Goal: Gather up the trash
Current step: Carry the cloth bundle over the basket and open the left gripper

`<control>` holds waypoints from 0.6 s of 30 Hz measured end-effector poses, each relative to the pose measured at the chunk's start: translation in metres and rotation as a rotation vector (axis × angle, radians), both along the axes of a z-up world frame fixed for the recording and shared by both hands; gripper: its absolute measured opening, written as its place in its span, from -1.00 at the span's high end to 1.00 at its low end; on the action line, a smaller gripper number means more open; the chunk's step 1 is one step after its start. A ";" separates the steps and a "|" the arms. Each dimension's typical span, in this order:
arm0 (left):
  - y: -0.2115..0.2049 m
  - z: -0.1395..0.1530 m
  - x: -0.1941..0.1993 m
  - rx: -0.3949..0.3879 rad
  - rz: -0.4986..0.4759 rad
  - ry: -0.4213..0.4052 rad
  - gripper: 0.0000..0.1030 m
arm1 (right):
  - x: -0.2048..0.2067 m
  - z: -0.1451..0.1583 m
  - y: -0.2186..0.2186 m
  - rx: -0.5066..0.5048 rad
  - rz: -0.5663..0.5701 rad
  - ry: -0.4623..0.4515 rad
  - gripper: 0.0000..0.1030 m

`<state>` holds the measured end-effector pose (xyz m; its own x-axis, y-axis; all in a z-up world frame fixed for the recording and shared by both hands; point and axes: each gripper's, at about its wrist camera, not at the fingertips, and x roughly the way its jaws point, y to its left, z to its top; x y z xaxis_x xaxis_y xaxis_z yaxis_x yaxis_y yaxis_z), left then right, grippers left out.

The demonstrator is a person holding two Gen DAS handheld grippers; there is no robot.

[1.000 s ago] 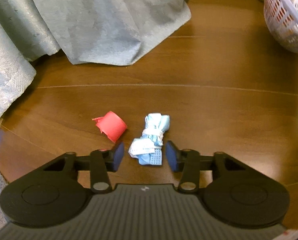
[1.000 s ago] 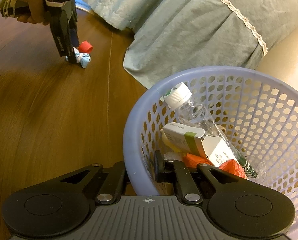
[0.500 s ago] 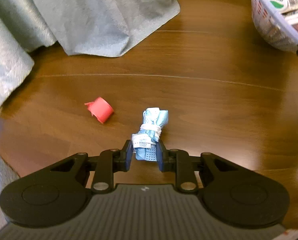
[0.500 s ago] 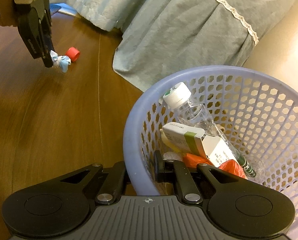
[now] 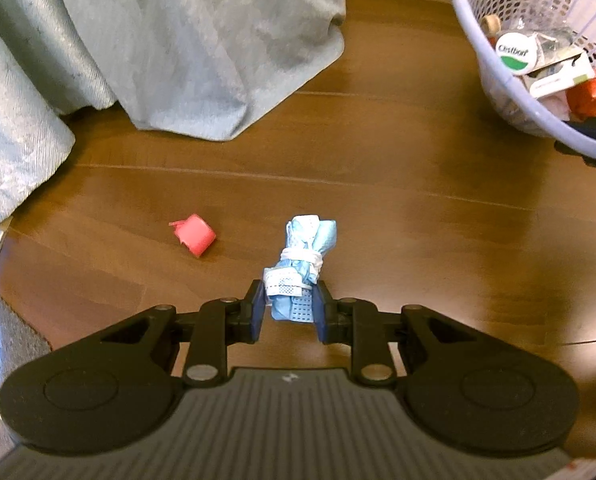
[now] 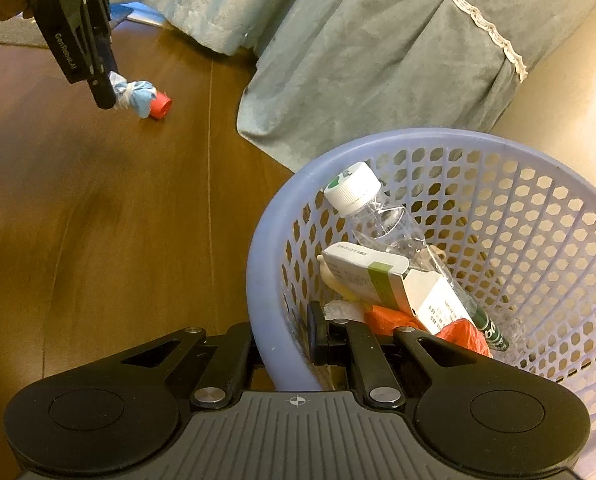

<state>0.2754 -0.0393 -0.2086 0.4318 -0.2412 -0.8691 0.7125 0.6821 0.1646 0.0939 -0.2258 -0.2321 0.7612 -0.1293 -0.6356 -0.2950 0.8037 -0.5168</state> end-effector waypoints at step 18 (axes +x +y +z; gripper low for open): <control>-0.032 0.074 -0.011 -0.192 -0.092 -0.090 0.60 | -0.002 -0.003 0.008 -0.030 0.015 0.036 0.90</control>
<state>0.2643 -0.0710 -0.1343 0.4740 -0.4402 -0.7626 0.7612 0.6402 0.1036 0.0921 -0.2178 -0.2352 0.7397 -0.1370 -0.6589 -0.3263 0.7832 -0.5292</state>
